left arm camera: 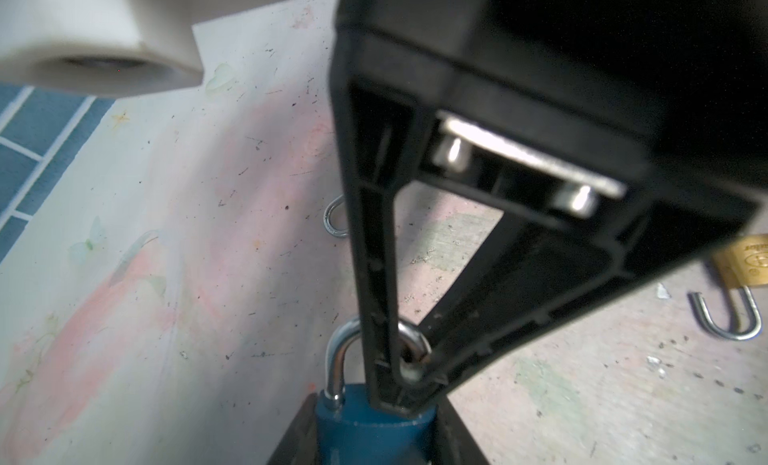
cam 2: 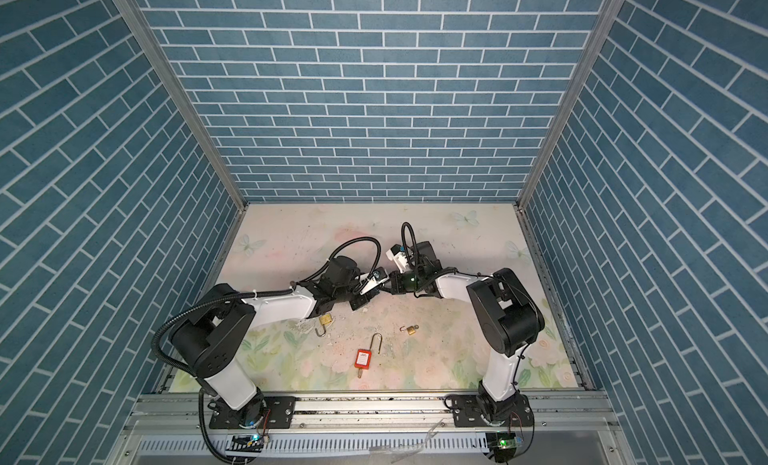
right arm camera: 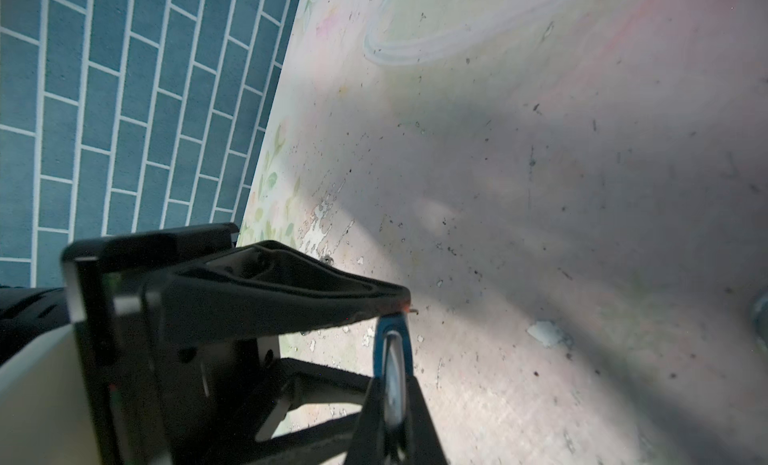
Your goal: Lock with the key
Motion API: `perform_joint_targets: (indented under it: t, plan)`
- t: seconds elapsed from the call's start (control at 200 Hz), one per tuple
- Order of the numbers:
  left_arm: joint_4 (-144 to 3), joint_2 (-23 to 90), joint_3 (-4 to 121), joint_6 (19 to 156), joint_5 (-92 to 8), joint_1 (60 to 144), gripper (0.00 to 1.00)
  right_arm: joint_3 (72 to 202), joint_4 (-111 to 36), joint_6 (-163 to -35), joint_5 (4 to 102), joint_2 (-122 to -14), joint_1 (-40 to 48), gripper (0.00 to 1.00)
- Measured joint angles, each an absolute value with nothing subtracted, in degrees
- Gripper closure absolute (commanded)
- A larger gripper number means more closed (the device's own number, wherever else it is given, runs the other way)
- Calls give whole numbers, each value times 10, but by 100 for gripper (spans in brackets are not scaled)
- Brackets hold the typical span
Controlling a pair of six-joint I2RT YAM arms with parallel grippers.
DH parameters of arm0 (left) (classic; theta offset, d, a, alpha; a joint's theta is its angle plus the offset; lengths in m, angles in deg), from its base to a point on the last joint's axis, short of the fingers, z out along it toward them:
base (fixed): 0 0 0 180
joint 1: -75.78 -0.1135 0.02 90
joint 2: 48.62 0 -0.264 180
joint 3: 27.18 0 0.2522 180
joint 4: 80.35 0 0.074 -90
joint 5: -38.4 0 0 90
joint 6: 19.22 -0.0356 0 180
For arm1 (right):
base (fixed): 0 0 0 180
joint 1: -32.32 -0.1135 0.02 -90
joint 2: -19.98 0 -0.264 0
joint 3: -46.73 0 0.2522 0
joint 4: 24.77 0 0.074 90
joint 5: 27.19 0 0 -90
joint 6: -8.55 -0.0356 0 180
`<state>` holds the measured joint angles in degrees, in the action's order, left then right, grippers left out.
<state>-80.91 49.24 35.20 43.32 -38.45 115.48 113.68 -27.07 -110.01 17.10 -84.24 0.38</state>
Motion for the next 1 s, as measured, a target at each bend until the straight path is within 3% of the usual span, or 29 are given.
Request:
perform_joint_targets:
  t: [0.405, 0.71, 1.0]
  plan:
    - [-810, 497, 352, 441, -378, 1155, 100, 1130, -257, -1107, 173, -846, 2, 100]
    - [-834, 455, 335, 383, -337, 1156, 100, 1124, -317, -1100, 152, -780, 21, 100]
    - [-836, 368, 294, 339, -313, 1178, 100, 1130, -403, -1081, 112, -710, 32, 68]
